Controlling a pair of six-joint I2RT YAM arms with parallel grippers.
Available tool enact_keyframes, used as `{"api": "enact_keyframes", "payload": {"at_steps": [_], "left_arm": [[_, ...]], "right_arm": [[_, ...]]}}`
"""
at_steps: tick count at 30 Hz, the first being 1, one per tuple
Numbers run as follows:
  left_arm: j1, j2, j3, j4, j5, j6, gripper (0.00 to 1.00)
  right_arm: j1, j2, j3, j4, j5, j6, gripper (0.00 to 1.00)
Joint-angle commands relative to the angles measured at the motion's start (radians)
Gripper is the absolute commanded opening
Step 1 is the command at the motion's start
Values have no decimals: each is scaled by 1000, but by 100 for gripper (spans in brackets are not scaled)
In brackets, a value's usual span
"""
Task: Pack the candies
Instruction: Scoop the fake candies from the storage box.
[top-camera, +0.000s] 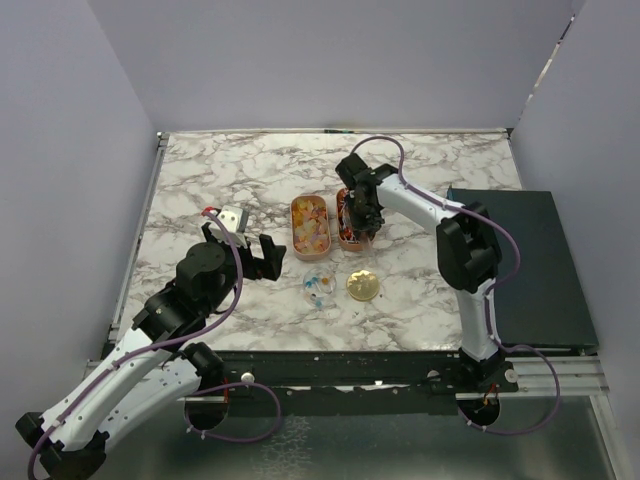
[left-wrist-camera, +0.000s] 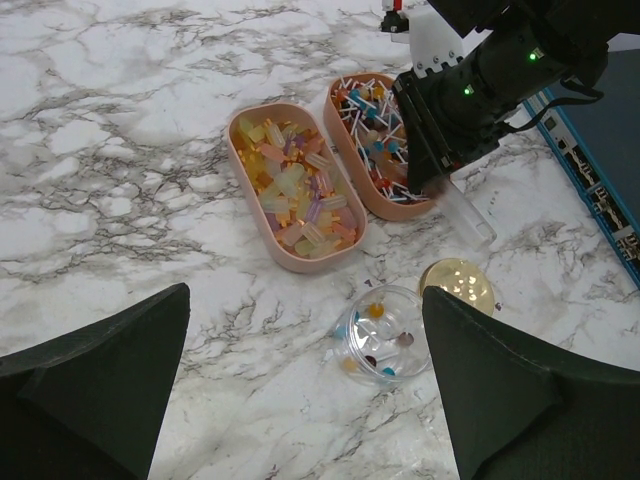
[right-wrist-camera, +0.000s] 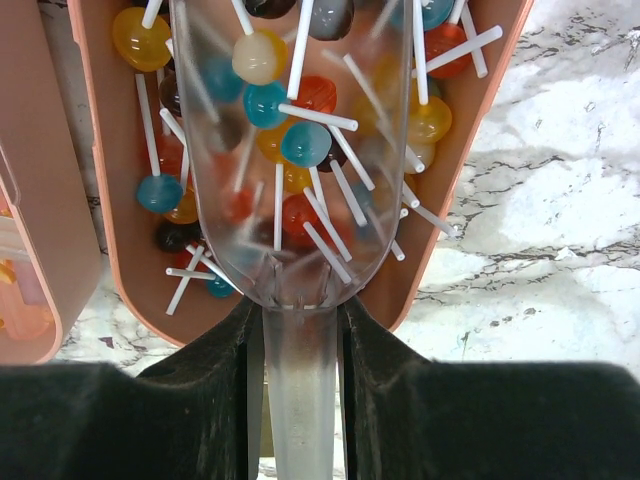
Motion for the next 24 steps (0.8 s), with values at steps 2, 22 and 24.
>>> {"api": "enact_keyframes", "payload": {"at_steps": [2, 22, 24], "left_arm": [[-2, 2, -6, -1, -19, 13, 99], [1, 28, -5, -1, -27, 15, 99], [2, 30, -4, -1, -26, 15, 99]], "right_arm": [[-8, -29, -68, 21, 43, -3, 1], [-6, -254, -284, 181, -11, -49, 1], [-5, -271, -303, 190, -23, -54, 1]]}}
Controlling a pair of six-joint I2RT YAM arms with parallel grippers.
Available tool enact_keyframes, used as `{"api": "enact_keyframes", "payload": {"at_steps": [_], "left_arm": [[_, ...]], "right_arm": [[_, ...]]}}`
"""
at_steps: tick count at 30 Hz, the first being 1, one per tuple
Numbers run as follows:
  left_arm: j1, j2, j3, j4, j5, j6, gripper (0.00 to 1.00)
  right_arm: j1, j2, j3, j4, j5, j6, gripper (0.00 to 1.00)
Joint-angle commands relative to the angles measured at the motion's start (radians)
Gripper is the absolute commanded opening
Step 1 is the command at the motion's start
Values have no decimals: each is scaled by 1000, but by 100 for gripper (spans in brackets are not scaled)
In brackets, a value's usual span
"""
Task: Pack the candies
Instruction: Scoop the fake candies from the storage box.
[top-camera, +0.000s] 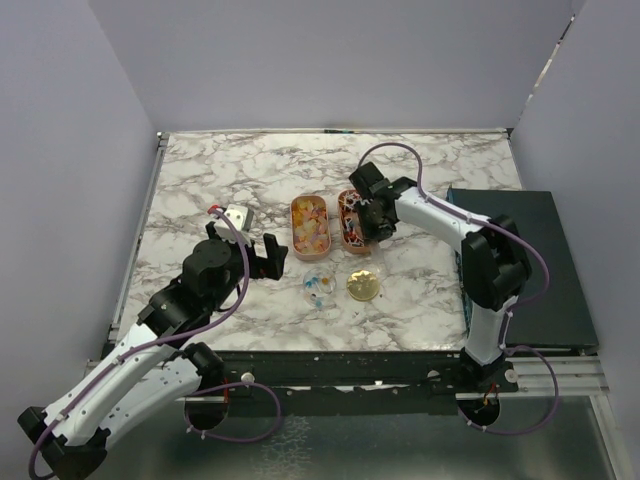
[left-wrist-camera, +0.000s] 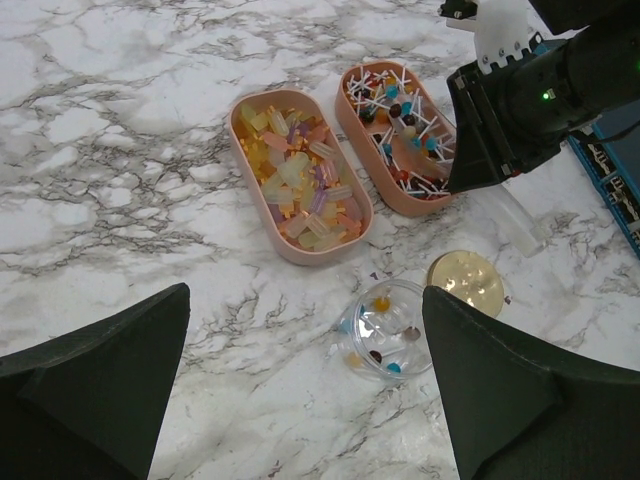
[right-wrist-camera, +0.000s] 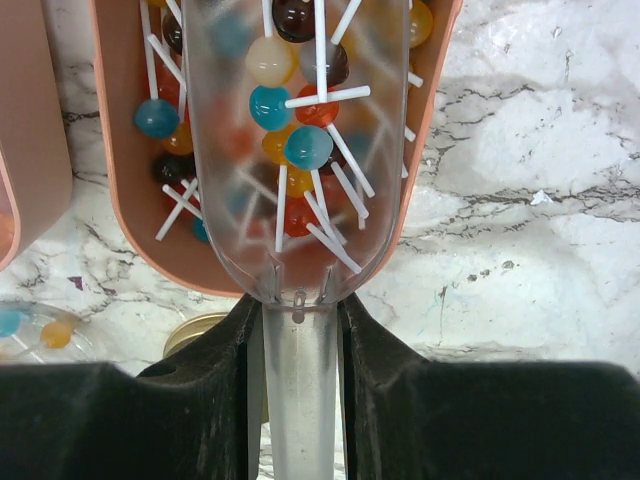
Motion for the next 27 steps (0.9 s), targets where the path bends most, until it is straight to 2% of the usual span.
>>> {"api": "enact_keyframes", "payload": {"at_steps": [1, 15, 27], "left_arm": [[1, 4, -4, -1, -25, 14, 99], [1, 6, -7, -1, -22, 16, 99], [1, 11, -8, -1, -6, 12, 99]], "right_arm": [[-4, -64, -42, 50, -27, -23, 1], [1, -199, -156, 111, -31, -68, 1], [50, -468, -328, 220, -121, -236, 0]]}}
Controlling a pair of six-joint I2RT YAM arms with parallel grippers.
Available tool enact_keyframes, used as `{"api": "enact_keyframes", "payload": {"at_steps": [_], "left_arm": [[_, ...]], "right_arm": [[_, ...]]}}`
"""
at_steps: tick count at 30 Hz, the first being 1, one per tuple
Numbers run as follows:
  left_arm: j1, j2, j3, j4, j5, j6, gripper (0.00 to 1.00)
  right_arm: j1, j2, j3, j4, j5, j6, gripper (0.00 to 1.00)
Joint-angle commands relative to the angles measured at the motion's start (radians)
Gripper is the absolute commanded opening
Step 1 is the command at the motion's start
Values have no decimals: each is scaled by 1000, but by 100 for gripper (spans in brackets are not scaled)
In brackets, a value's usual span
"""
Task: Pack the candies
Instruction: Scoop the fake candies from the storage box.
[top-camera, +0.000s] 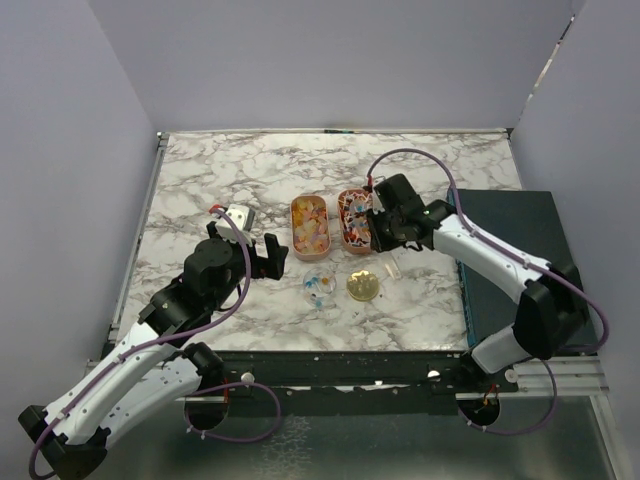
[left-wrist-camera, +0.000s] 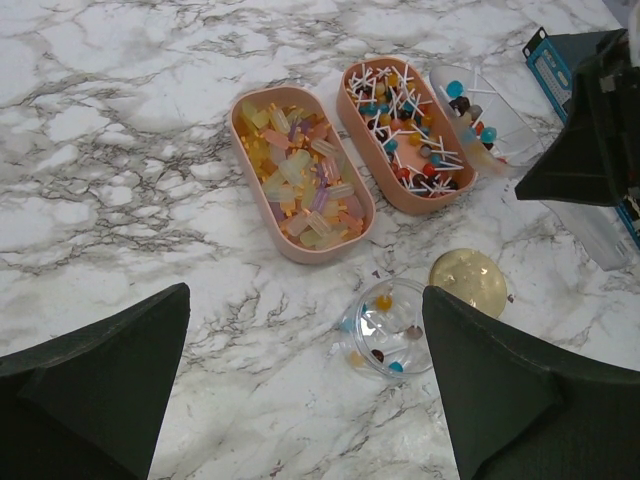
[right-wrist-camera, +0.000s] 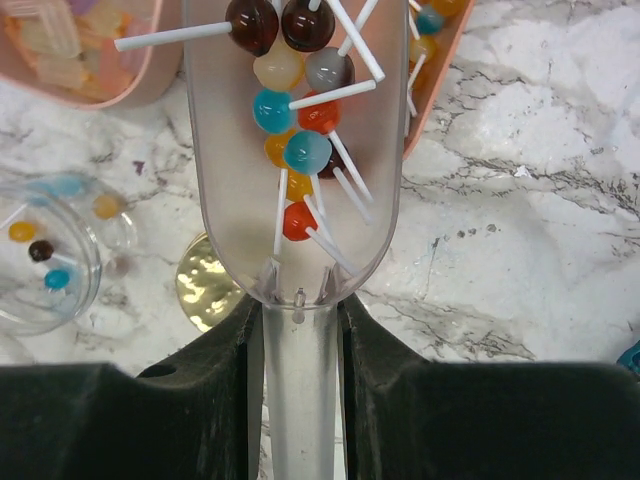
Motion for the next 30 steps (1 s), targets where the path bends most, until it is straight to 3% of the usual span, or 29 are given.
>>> {"api": "enact_keyframes", "payload": {"at_steps": [1, 16, 30], "left_arm": [[2, 2, -8, -1, -1, 9, 99], [1, 6, 0, 44, 168, -27, 99], [0, 72, 60, 68, 432, -63, 99]], "right_arm": [[21, -125, -65, 90, -62, -102, 0], [171, -434, -254, 98, -257, -496, 0], [284, -438, -209, -6, -286, -611, 0]]}}
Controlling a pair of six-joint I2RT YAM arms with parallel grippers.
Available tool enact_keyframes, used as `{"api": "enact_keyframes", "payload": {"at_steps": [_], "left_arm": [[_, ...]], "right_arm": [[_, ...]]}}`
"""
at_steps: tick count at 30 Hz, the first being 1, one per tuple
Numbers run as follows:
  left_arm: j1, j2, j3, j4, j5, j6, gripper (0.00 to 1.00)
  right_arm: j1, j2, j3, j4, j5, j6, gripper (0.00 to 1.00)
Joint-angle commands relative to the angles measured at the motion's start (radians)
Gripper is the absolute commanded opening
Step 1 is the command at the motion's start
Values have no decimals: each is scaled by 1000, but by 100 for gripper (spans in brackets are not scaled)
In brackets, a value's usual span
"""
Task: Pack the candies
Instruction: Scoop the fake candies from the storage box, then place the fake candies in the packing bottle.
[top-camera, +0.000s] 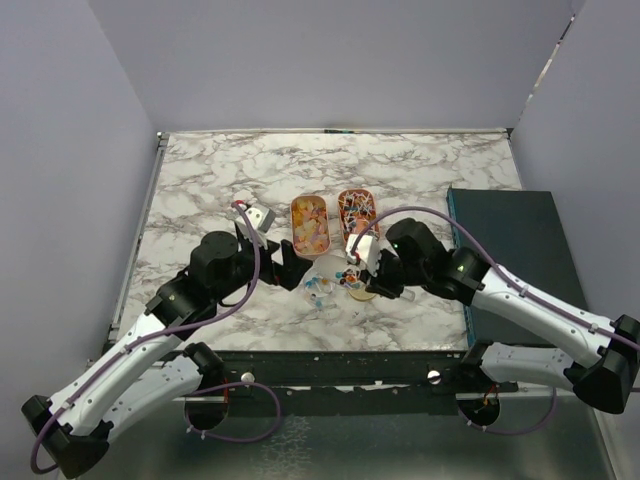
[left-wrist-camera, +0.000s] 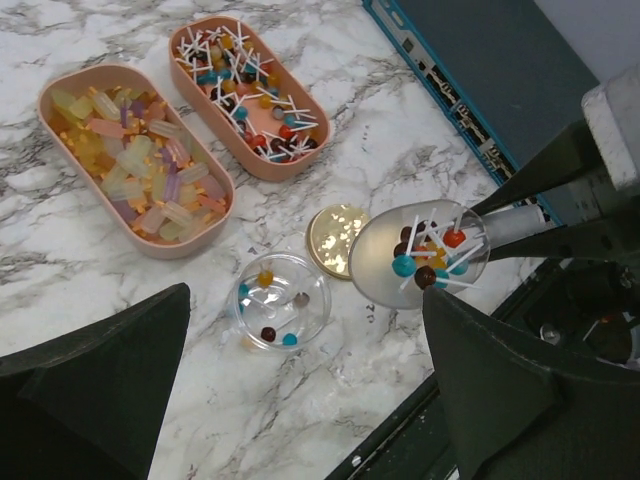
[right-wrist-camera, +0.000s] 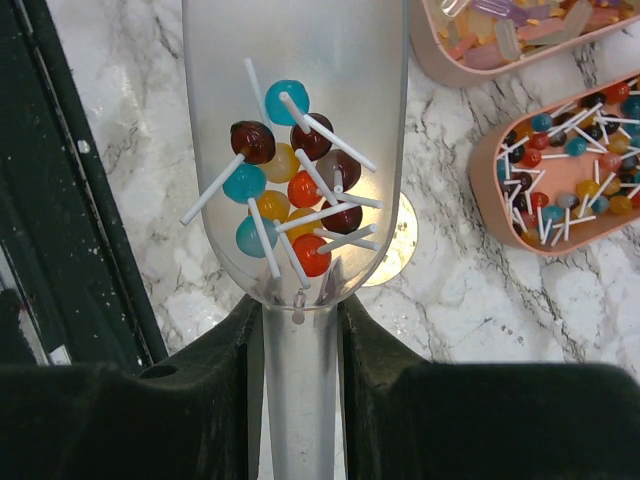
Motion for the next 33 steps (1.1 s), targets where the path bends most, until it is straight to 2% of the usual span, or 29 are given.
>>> {"api": "enact_keyframes", "payload": {"at_steps": [1, 14, 33], "left_arm": [[-1, 14, 33, 30, 113, -26, 99], [-1, 62, -6, 32, 140, -32, 99], [0, 80, -46, 32, 116, -9, 98]], "right_arm": [[37, 0, 46, -32, -29, -55, 0], [62, -29, 76, -22, -31, -103, 1], [62, -221, 14, 128, -156, -134, 0]]}}
